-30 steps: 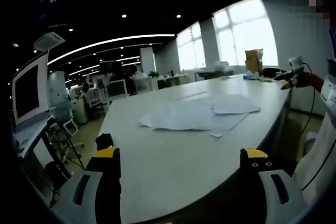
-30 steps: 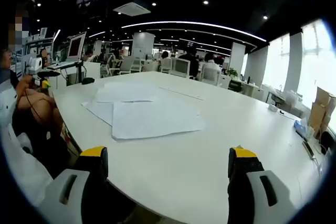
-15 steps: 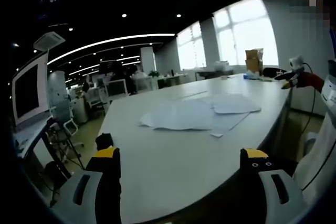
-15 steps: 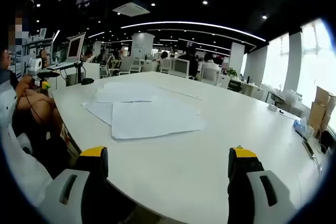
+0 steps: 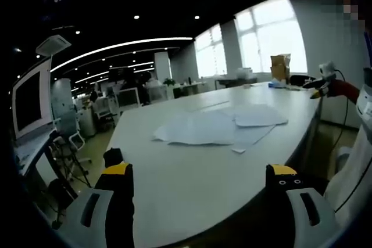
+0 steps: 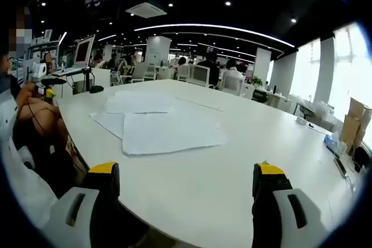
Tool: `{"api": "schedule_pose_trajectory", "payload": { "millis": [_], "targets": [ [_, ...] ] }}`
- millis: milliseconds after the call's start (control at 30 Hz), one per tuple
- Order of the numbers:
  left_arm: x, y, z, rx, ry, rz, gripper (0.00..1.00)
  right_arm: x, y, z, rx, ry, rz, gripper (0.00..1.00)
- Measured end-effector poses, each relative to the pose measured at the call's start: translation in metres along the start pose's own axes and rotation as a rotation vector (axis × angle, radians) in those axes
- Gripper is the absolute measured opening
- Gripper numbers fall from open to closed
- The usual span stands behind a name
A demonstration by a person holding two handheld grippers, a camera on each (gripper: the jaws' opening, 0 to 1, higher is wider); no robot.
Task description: Organize the stack of printing papers by aligning and flattening the scattered papers on the table
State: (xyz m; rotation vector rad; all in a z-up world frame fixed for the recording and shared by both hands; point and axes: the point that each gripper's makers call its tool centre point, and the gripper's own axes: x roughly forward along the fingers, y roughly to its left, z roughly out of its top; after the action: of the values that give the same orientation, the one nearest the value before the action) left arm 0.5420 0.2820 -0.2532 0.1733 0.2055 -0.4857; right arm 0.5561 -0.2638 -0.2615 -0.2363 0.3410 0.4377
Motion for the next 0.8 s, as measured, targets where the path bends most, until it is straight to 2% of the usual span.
{"api": "schedule_pose_trajectory", "payload": {
  "millis": [400, 800],
  "targets": [
    [0.004, -0.004, 0.005, 0.011, -0.013, -0.011, 0.96, 0.004, 0.007, 0.009, -0.033, 0.001, 0.004, 0.90],
    [0.006, -0.009, 0.004, 0.014, -0.012, -0.015, 0.96, 0.011, 0.011, 0.015, -0.050, 0.004, 0.012, 0.90]
  ]
}}
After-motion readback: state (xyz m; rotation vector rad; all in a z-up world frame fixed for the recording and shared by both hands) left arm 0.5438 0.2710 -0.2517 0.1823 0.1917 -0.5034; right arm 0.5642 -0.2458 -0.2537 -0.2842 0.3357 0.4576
